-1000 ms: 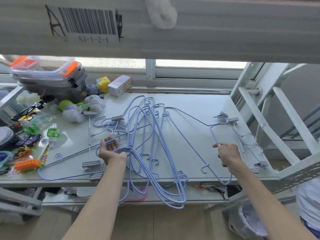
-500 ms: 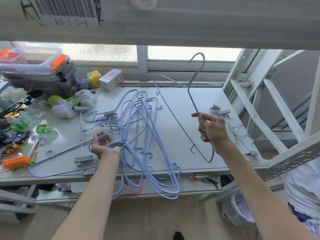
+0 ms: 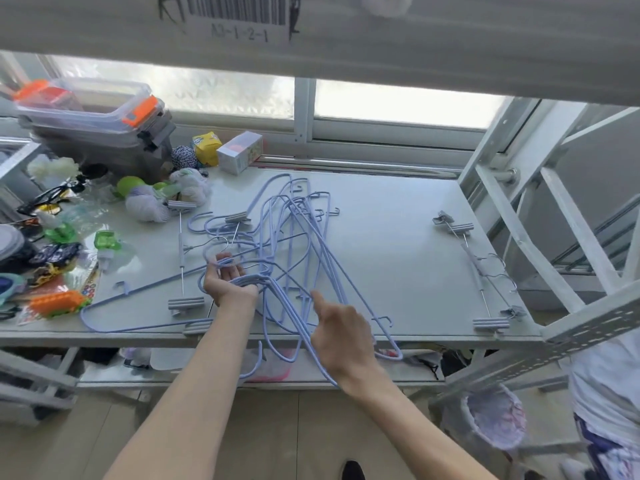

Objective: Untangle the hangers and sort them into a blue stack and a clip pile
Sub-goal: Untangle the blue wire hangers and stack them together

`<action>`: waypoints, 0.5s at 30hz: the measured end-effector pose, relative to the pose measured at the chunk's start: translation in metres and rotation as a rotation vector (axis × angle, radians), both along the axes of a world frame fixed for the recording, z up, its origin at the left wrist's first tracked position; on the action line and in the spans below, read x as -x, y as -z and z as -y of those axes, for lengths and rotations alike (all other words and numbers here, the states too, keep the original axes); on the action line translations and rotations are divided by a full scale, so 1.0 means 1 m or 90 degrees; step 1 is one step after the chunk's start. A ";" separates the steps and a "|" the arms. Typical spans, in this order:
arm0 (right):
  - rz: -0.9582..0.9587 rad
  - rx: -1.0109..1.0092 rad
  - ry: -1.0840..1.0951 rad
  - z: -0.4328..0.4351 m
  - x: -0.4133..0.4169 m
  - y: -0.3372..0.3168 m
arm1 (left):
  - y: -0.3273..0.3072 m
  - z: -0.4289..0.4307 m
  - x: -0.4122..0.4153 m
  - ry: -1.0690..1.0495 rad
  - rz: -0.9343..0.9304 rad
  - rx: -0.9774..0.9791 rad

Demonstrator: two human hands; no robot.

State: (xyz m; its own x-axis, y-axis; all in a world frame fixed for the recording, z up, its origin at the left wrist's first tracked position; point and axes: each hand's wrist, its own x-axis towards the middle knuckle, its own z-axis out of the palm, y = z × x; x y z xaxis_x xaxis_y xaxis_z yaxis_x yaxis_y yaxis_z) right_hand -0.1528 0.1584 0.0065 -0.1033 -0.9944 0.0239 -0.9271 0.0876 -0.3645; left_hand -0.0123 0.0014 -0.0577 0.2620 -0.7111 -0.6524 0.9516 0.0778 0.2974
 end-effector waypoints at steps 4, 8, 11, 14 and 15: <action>0.006 -0.055 0.019 -0.007 -0.019 0.018 | 0.011 0.004 -0.002 -0.009 -0.027 -0.003; 0.023 -0.036 0.044 -0.008 -0.027 0.023 | 0.013 0.002 -0.005 0.010 -0.042 0.014; 0.053 0.004 0.060 -0.005 -0.032 0.023 | 0.015 0.001 -0.008 0.050 -0.049 0.025; 0.069 0.035 0.052 -0.002 -0.035 0.024 | 0.009 -0.003 -0.009 0.080 -0.043 0.049; 0.073 0.042 0.050 -0.002 -0.036 0.025 | 0.006 -0.006 -0.010 0.087 -0.045 0.049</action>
